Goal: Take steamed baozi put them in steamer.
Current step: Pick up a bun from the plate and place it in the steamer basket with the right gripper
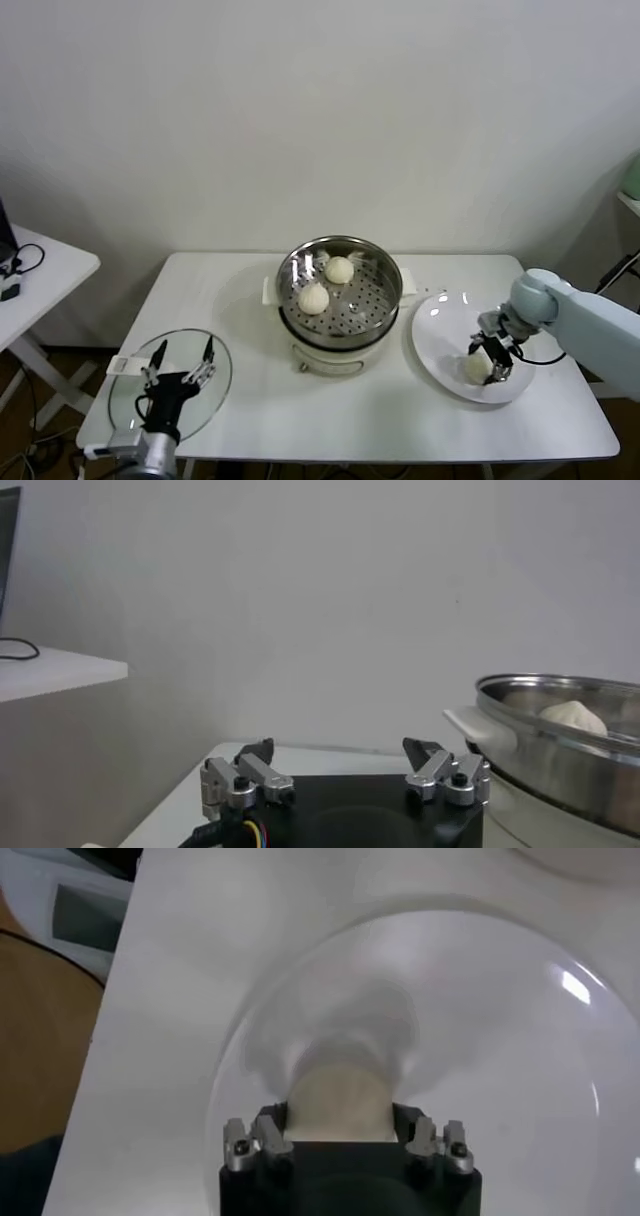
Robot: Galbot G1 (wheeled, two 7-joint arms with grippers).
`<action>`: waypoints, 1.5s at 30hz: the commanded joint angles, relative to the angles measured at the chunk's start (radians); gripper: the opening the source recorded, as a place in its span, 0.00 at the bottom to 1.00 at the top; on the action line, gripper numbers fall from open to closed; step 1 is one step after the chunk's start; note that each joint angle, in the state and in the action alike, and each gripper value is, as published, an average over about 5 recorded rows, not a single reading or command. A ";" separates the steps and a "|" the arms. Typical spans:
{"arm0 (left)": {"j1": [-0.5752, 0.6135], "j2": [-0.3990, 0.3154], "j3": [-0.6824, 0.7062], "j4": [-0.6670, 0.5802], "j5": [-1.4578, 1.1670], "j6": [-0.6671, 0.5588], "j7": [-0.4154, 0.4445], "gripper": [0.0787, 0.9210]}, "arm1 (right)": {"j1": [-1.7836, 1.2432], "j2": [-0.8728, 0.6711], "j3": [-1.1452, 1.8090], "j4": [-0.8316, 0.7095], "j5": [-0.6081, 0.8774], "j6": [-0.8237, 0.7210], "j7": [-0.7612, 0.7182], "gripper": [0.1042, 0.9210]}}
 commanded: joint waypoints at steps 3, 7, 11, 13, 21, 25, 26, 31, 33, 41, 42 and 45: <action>0.002 0.001 0.001 -0.003 0.000 -0.001 0.000 0.88 | 0.055 -0.003 -0.028 0.010 0.026 0.000 -0.003 0.70; 0.003 0.003 0.000 -0.007 -0.001 0.000 0.000 0.88 | 0.142 -0.013 -0.048 0.054 0.042 0.027 -0.021 0.70; 0.003 0.004 0.000 -0.012 0.000 0.001 0.000 0.88 | 0.267 -0.024 -0.060 0.135 0.000 0.120 -0.056 0.70; 0.003 0.005 0.000 -0.015 0.002 0.002 0.000 0.88 | 0.358 -0.026 -0.085 0.179 -0.037 0.188 -0.068 0.70; 0.009 0.004 0.005 -0.018 0.009 0.002 0.001 0.88 | 0.599 0.052 -0.086 0.319 -0.328 0.535 -0.069 0.70; 0.011 0.003 0.007 -0.021 0.015 0.003 -0.001 0.88 | 0.645 0.111 -0.090 0.388 -0.369 0.576 -0.064 0.70; 0.011 0.003 0.006 -0.022 0.016 0.003 -0.002 0.88 | 0.649 0.128 -0.092 0.409 -0.376 0.578 -0.063 0.70; 0.021 0.005 0.007 -0.038 0.015 0.012 -0.009 0.88 | 0.615 0.203 -0.102 0.500 -0.406 0.579 -0.060 0.71; 0.023 0.006 0.008 -0.044 0.016 0.016 -0.011 0.88 | 0.592 0.230 -0.111 0.520 -0.419 0.578 -0.058 0.71; 0.031 0.010 0.019 -0.046 0.021 0.028 -0.022 0.88 | 0.509 0.361 -0.172 0.474 -0.497 0.583 -0.038 0.73; 0.033 0.012 0.018 -0.046 0.020 0.028 -0.022 0.88 | 0.502 0.375 -0.178 0.464 -0.503 0.586 -0.036 0.73; 0.034 0.018 0.015 -0.045 0.015 0.031 -0.024 0.88 | 0.488 0.416 -0.200 0.434 -0.510 0.598 -0.032 0.73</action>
